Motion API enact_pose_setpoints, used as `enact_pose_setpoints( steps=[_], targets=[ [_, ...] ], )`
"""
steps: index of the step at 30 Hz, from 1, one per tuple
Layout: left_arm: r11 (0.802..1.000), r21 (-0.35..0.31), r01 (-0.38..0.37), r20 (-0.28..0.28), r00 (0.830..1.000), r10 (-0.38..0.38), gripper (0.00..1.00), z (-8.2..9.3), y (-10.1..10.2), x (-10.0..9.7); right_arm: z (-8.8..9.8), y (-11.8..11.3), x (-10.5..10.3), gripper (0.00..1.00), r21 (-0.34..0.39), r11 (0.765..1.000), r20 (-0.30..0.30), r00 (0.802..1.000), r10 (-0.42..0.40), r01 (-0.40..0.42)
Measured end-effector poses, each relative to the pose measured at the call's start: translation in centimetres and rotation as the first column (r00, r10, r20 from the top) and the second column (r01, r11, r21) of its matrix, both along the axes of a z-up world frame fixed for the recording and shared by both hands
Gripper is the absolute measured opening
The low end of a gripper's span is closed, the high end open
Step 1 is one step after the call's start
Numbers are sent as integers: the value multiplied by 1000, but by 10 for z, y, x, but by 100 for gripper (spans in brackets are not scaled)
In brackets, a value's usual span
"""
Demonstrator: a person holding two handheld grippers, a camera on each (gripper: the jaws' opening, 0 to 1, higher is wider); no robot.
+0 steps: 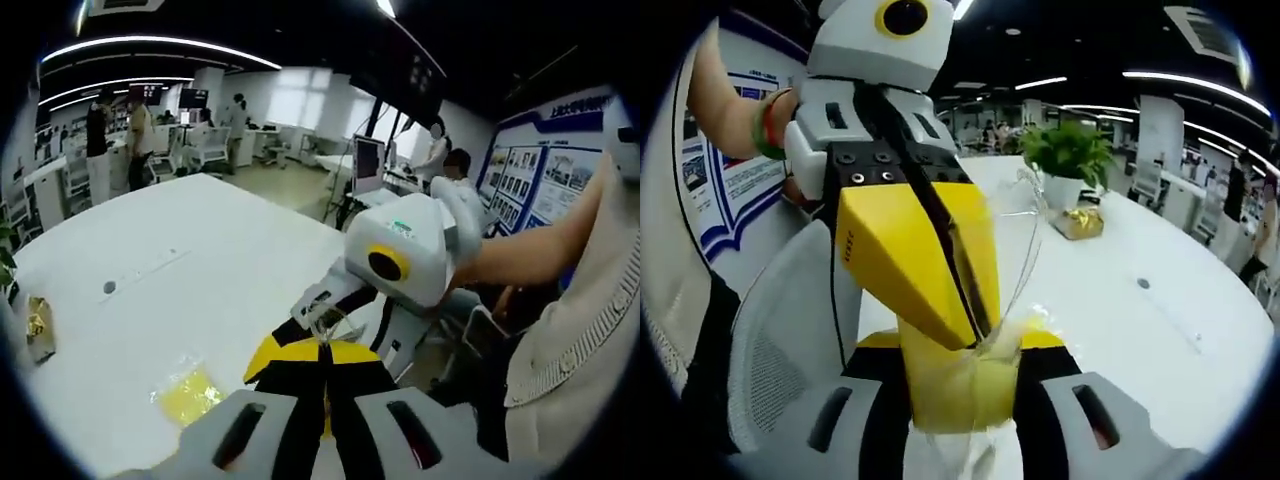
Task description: Compare the silicone blocks by pressing each to a similar depth, holding the contact briefly, and releasing to observe deformation and rebound differences across the visible hardness samples.
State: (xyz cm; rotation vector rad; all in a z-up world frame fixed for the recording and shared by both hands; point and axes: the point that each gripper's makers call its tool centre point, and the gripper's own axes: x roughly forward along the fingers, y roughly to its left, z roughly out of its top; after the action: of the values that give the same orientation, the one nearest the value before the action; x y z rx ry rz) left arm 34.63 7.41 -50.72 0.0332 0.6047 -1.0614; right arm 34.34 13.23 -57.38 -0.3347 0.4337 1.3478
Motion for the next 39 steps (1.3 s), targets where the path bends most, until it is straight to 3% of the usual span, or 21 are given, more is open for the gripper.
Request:
enact_pose_setpoints(
  steps=[4,8,13,16,32,39],
  targets=[
    [1000,-7,3,-7,1000,-3,0,-1,1,-2,-2,0,-3,27,-8,1000,-14,1000,-27,27],
    [1000,-11,15,-12,1000,-15,0,-1,1,-9,-4,-1,-8,21,-16,999,8,999,-43,43],
    [1000,-19,20,-18,1000,-20,0,-3,1,-13,-7,-1,-12,16,-31,998,-32,998,-62,61],
    [999,-27,23,-19,1000,-23,0,-1,1,-14,-6,-1,-12,14,-31,997,-25,997,-68,68],
    [999,-36,28,-22,999,-29,0,0,1,-12,-5,-1,-11,13,-32,998,-28,998,-59,58],
    [999,-48,23,-8,1000,-24,0,6,0,-10,2,-3,-7,13,-34,998,4,998,-57,57]
  ],
)
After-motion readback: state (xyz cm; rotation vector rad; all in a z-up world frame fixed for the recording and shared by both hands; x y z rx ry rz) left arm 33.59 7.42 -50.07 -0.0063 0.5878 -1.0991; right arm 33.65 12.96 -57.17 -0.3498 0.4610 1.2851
